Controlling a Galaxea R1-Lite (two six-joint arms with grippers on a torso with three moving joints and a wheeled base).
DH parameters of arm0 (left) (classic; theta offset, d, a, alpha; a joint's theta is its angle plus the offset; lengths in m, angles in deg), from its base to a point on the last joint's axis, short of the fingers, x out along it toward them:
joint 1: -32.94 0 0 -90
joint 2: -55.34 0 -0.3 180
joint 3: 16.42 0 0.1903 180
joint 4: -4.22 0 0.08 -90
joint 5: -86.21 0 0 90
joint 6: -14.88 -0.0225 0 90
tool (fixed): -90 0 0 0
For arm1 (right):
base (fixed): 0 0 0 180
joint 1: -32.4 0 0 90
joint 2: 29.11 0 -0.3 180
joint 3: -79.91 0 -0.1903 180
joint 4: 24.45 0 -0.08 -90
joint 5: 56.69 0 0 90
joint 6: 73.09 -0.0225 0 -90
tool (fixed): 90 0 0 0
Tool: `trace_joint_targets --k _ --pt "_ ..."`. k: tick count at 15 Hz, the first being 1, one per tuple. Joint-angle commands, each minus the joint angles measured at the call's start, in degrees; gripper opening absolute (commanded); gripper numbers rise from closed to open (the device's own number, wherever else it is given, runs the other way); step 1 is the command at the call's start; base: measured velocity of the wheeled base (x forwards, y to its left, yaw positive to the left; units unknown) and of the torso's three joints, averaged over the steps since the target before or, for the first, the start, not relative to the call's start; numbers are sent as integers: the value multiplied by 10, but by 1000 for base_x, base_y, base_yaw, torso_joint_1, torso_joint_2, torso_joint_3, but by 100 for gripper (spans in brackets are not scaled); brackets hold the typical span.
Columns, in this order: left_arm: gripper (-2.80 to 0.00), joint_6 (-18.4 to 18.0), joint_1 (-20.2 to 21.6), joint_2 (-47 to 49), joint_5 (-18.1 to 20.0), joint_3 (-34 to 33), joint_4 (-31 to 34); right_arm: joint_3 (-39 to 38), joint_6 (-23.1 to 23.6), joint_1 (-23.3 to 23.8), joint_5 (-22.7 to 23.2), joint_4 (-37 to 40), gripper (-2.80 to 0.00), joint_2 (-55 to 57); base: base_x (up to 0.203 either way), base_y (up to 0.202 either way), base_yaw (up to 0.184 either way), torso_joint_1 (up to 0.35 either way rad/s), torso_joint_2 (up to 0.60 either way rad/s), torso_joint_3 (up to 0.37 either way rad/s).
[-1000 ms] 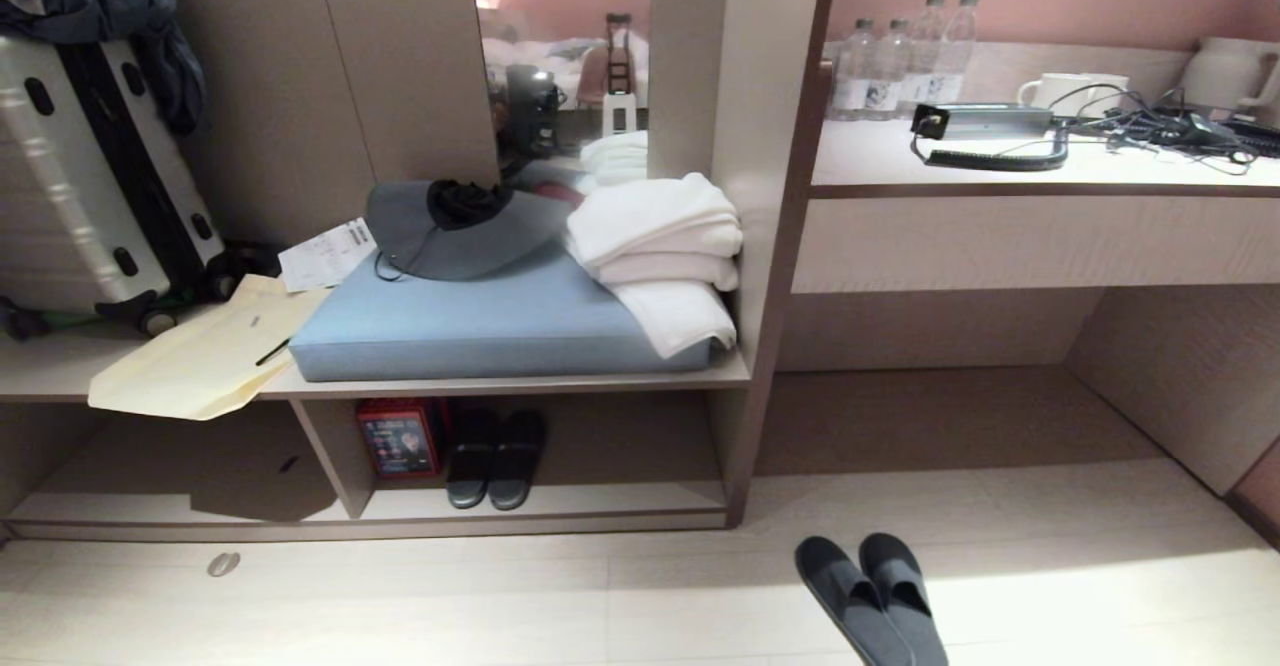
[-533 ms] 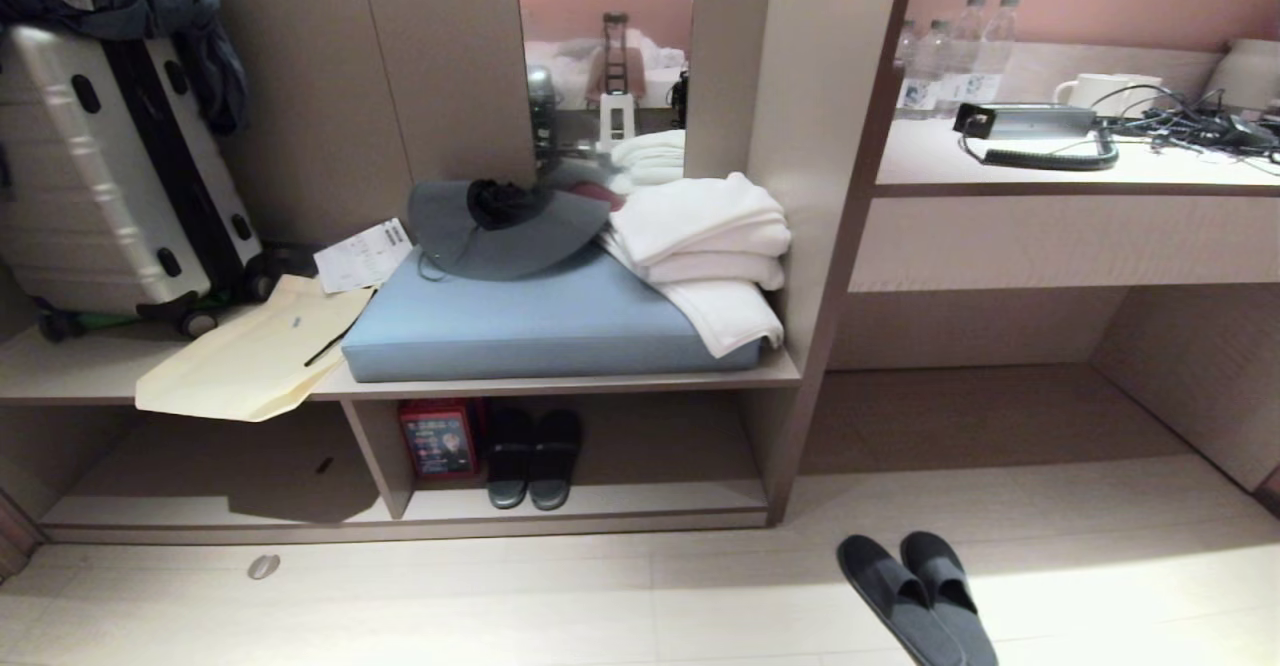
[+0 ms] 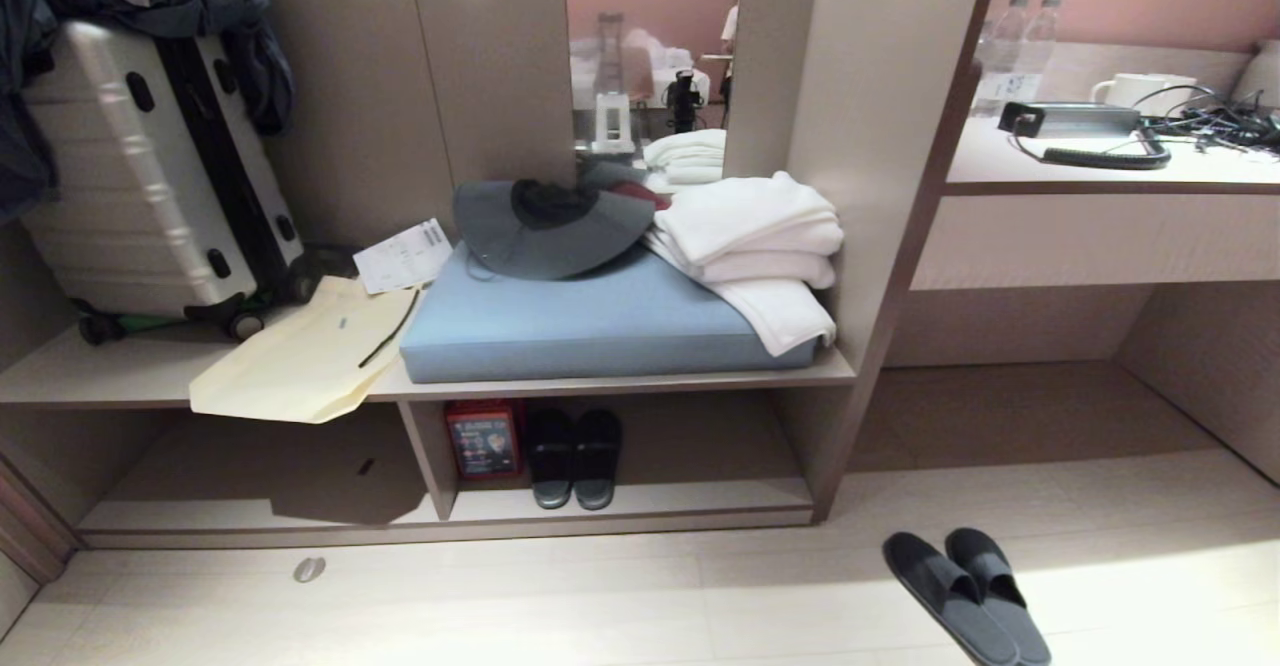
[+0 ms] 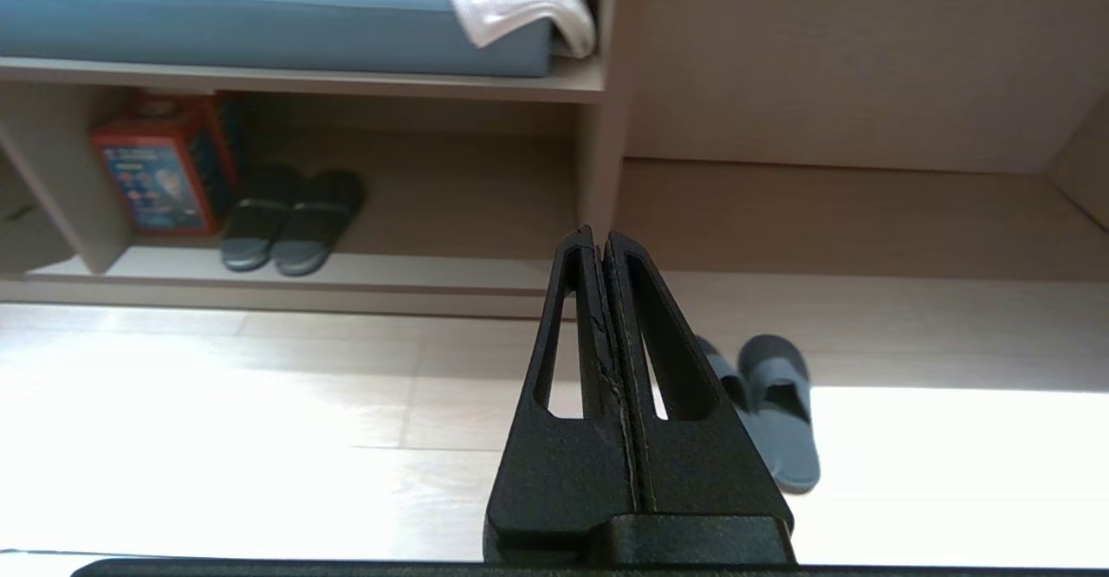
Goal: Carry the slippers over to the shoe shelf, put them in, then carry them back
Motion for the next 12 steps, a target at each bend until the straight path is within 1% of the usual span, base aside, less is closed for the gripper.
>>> trace_joint_targets --k 1,4,12 --pt "-280 1 0 0 0 0 0 1 0 0 0 0 -280 0 0 194 4 2 2 2" --pt "-280 1 0 0 0 0 0 0 0 0 0 0 -280 0 0 160 -1 3 0 4" --pt "-280 1 0 0 0 0 0 0 0 0 0 0 -280 0 0 0 0 0 0 0"
